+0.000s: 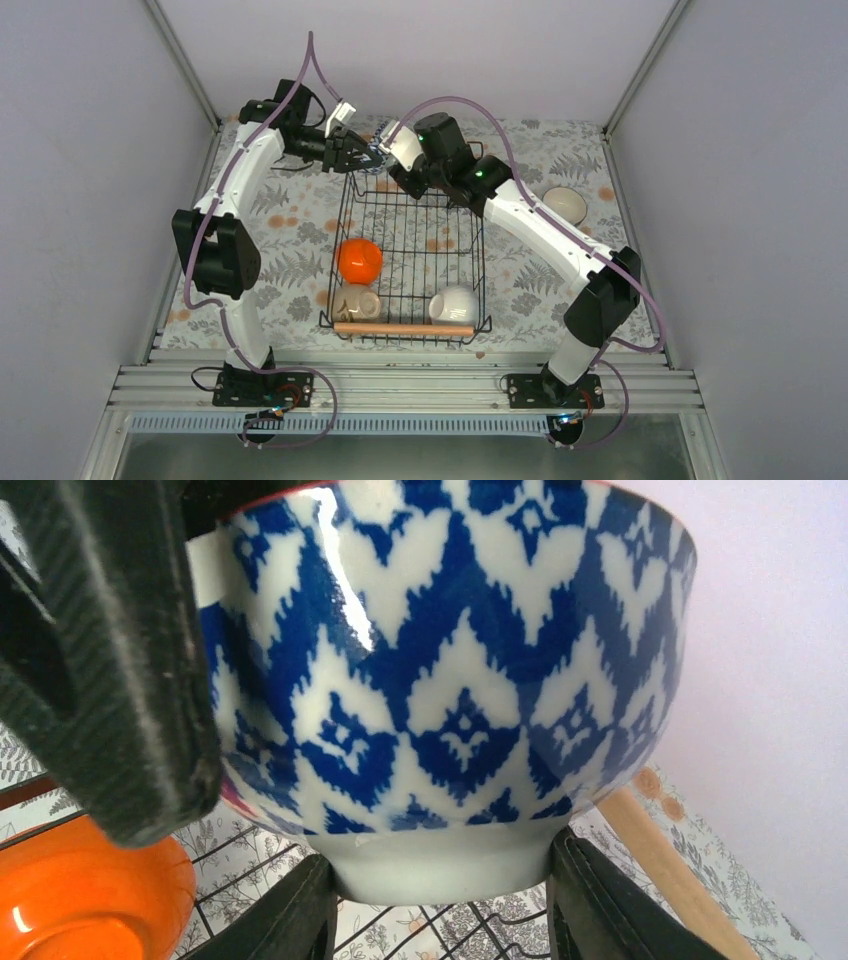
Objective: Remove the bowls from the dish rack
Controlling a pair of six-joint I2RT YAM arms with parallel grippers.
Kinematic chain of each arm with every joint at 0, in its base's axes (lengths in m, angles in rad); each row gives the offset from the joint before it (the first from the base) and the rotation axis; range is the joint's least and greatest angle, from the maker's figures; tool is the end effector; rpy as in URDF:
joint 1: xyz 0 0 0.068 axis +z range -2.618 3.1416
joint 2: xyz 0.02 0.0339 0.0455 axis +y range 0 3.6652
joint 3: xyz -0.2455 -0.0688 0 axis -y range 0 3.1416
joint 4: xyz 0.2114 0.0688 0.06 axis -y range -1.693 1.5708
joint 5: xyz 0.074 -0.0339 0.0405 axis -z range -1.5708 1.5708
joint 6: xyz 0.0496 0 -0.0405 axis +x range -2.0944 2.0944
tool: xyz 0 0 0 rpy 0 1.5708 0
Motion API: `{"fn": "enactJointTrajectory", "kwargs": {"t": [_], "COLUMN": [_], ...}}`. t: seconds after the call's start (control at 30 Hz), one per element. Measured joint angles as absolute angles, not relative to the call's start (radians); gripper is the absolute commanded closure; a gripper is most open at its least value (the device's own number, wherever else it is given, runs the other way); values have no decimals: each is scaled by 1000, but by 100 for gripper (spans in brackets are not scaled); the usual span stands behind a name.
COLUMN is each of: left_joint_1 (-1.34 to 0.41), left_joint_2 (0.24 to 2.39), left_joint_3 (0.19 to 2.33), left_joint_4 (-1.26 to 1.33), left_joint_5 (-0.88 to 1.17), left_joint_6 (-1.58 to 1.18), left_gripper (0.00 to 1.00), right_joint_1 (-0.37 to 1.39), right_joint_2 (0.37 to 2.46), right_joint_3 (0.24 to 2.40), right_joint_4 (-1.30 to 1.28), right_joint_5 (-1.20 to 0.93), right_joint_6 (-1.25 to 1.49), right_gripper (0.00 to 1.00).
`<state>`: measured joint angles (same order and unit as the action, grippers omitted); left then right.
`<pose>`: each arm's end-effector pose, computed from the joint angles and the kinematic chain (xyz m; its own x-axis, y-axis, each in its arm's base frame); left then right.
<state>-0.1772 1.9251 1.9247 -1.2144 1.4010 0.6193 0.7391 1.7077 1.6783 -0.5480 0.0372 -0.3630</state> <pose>0.3313 -0.1090 0.3265 -0.5377 0.1959 -0.8200 0.8351 -0.0098 -0.5499 0.2748 0.2480 0.3430 -0.1463 -0.6134 -0.7761 -0.7510 0.5795 -0.3165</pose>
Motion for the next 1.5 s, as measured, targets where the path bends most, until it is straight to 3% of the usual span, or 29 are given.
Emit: {"fn": "enactJointTrajectory", "kwargs": {"t": [0.17,0.3,0.6,0.77,1.03,1.27,1.5], "left_joint_1": [-177,-177,-184,-196,-245,-280,-411], "left_joint_2": [1925,1925,1921,1879,1797,1759,1759], "left_joint_3": [1925,1921,1899,1866,1807,1703,1676], "left_joint_4": [-1207,-1203,-1163,-1110,-1015,-929,-879], "left_joint_5": [1396,1385,1351,1329,1271,984,740], "left_joint_6": [619,619,614,571,481,414,376], "left_gripper": [78,90,97,98,98,98,98], "right_joint_1": [739,739,738,738,739,728,685], "right_joint_2": [1708,1707,1694,1662,1581,1385,1208], "right_joint_3": [1678,1669,1635,1620,1589,1572,1572], "right_joint_4": [-547,-538,-531,-542,-592,-674,-695], "right_joint_5": [35,34,28,27,27,50,127], "right_joint_6": [-363,-363,-350,-347,-346,-332,-332], "right_gripper": [90,90,88,76,46,33,28]}}
